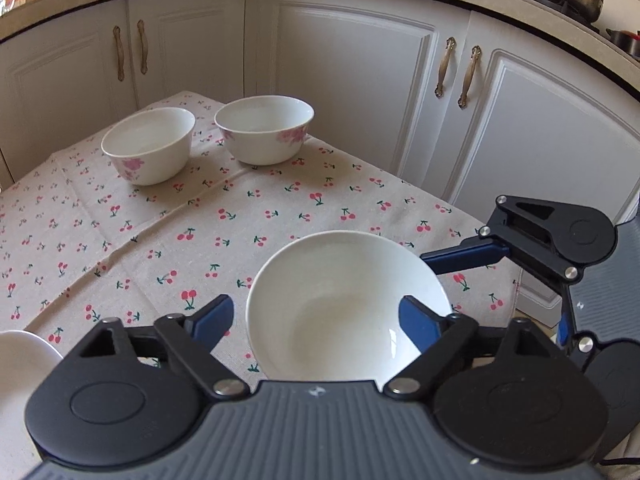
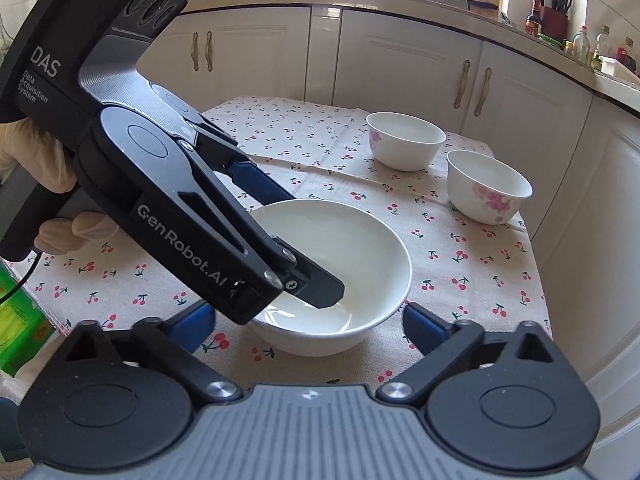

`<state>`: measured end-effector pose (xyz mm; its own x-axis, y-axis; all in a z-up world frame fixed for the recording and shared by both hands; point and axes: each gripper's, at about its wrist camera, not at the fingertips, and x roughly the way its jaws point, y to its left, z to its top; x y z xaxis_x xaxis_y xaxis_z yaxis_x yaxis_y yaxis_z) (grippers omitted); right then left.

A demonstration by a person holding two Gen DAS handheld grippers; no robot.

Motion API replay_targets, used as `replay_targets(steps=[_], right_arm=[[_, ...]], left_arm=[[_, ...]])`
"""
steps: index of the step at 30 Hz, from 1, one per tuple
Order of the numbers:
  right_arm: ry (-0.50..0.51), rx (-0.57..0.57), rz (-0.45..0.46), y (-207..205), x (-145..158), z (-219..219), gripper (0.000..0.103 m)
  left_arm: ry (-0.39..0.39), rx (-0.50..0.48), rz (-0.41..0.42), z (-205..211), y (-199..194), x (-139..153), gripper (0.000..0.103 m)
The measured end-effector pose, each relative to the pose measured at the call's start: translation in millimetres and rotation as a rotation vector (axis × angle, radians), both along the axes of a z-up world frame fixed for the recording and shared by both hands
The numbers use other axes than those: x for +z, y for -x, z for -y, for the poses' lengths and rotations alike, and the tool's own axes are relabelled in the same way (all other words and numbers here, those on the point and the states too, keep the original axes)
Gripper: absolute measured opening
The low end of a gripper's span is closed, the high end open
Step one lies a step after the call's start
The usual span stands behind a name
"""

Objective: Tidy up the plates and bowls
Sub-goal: 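Lift the gripped white bowl with the left tool and carry it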

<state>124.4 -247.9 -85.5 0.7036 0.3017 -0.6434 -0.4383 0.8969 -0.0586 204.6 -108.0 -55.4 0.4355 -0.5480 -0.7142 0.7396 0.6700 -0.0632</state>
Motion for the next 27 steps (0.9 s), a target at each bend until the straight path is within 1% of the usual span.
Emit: replay_targets(steps=[3, 8, 12, 15, 19, 22, 24, 27], right_arm=[[-0.004, 0.023, -0.008, 3, 0, 0, 0.103], [-0.008, 0.012, -0.001, 7, 3, 6, 0.103], [-0.032, -0.006, 0.025, 10, 15, 19, 0.103], [-0.037, -0.029, 0.064, 11, 27, 31, 0.103], [-0.034, -0.063, 0.1, 5, 37, 49, 0.103], [-0.014, -0.081, 0.122, -2, 42, 61, 0.103], [-0.004, -0.088, 0.132, -8, 42, 68, 0.103], [-0.003, -0.093, 0.143, -19, 40, 80, 0.103]], left_arm=[[0.001, -0.003, 0.019, -1, 0, 4, 0.097], [-0.004, 0.003, 0.047, -5, 0, 12, 0.097], [-0.026, -0.003, 0.082, -7, -3, 19, 0.098], [-0.036, -0.014, 0.104, -6, -6, 29, 0.098], [-0.041, -0.004, 0.119, -2, -15, 43, 0.098], [-0.059, -0.016, 0.123, 7, -23, 51, 0.098], [-0.068, -0.031, 0.138, 13, -28, 55, 0.098], [-0.069, -0.02, 0.166, 23, -36, 60, 0.098]])
